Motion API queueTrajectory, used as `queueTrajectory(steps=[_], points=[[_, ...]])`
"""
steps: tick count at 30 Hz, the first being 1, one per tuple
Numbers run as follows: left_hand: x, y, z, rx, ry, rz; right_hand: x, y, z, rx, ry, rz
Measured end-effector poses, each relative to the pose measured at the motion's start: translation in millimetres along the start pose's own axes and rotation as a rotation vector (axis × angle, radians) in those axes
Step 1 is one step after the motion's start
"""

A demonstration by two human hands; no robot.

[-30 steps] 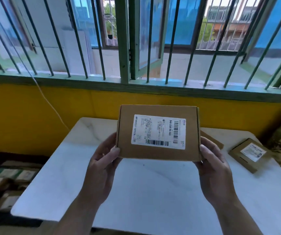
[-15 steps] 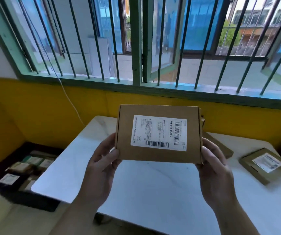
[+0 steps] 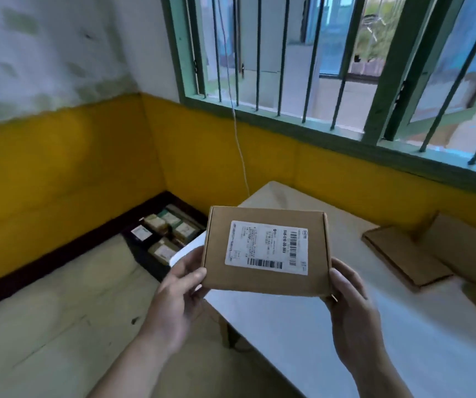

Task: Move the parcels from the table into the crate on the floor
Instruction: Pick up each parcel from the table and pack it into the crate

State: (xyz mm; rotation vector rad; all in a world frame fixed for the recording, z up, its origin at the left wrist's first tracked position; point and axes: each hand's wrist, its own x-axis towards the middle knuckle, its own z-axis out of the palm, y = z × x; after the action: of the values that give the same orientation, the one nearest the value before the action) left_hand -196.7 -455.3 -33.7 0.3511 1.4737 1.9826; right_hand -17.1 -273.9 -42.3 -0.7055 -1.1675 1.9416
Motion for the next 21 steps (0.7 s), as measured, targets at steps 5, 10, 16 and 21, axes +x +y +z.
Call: queueTrajectory(steps=[5,10,16,21], points=[[24,8,-88,-0.026,0.225,-0.025,43,57,83,-0.106,-0.101,0.142],[73,27,-185,-0.028,0.344,-0.052,86,124,176,-0.218,-0.168,0.219],[140,55,-299,0.052,0.423,-0.124,132,201,296,-0.315,-0.167,0.307],[209,71,-363,0.129,0.476,-0.175,166,246,360,-0.377,-0.123,0.357]])
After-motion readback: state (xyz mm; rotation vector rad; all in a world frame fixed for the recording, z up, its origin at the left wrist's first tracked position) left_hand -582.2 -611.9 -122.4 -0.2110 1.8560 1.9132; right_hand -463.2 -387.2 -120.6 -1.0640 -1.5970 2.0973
